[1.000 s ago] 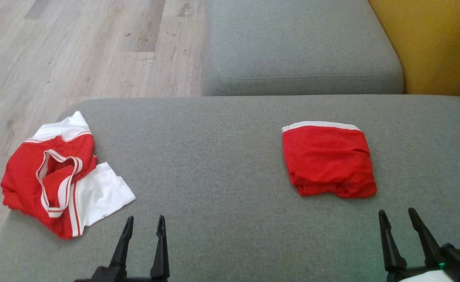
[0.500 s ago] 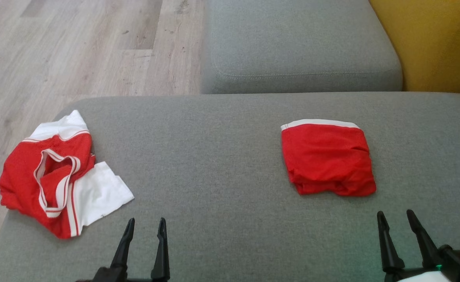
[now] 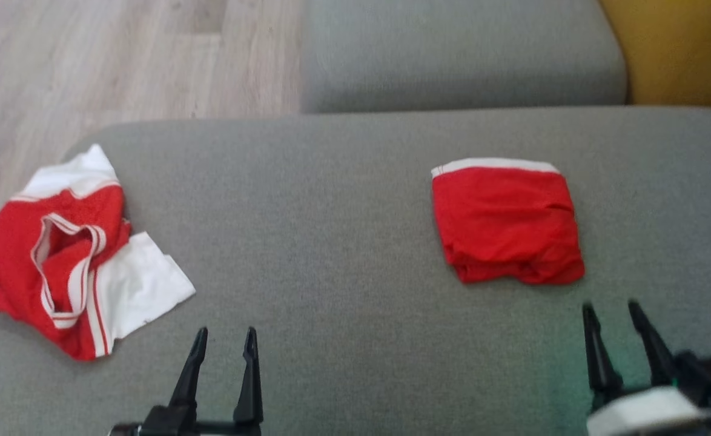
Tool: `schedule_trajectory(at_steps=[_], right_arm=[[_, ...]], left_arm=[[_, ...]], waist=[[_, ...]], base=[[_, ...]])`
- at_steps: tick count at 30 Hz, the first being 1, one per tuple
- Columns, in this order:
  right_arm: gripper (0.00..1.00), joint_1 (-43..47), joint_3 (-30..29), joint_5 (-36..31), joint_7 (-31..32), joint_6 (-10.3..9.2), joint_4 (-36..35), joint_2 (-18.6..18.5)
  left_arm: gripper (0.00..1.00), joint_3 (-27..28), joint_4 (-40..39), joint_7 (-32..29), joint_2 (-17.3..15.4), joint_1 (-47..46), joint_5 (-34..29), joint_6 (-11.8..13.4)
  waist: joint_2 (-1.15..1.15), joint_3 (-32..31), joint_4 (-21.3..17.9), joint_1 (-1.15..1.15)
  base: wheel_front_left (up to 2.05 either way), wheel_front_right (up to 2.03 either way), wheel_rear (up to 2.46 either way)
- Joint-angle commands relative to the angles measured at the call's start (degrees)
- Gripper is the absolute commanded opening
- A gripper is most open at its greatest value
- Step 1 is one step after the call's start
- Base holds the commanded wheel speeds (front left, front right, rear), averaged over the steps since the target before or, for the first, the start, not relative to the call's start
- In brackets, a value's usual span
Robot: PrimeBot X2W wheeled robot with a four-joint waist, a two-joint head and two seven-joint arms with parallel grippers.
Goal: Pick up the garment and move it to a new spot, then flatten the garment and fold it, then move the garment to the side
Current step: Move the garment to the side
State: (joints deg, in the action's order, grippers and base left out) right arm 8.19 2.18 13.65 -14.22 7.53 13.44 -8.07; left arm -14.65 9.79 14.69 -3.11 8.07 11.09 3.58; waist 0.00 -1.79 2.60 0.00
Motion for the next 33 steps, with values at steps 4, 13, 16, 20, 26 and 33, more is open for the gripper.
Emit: schedule_trajectory(at_steps=[4,13,16,20,26,33], right_arm=[[1.00,-10.76,2.20,4.80,-0.33,-0.04,3.97,-2.73],[1.00,-30.48,4.19,14.53,15.13,-0.04,16.47,-9.34],[1.00,-33.96,4.02,14.75,18.83,-0.04,21.83,-11.39],[1.00,-37.01,5.32,16.60,20.91,-0.04,26.47,-11.21],[0.00,-39.71,9.68,21.98,20.36,-0.04,28.85,-11.16],[0.00,-42.89,13.64,22.93,18.72,-0.04,29.52,-16.77]], left_arm=[[1.00,1.31,-3.05,0.30,0.24,-5.75,-0.40,0.63],[1.00,-1.33,-3.90,0.30,0.24,-11.97,0.54,1.45],[1.00,-2.49,-3.85,0.30,0.24,-13.28,1.18,1.80],[1.00,-3.48,-4.07,0.30,0.24,-14.29,2.11,2.61],[1.00,-3.43,-4.05,0.30,0.24,-14.78,2.01,3.16],[1.00,-2.28,-4.34,0.30,0.24,-15.57,0.68,2.77]], waist=[[0.00,6.21,-0.02,0.00],[0.00,14.21,1.48,0.00],[0.00,15.54,2.47,0.00],[0.00,16.89,3.06,0.00],[0.00,17.86,2.19,0.00],[0.00,20.33,-1.81,0.00]], base=[[0.00,0.00,0.00],[0.00,0.00,0.00],[0.00,0.00,0.00],[0.00,0.00,0.00],[0.00,0.00,0.00],[0.00,0.00,0.00]])
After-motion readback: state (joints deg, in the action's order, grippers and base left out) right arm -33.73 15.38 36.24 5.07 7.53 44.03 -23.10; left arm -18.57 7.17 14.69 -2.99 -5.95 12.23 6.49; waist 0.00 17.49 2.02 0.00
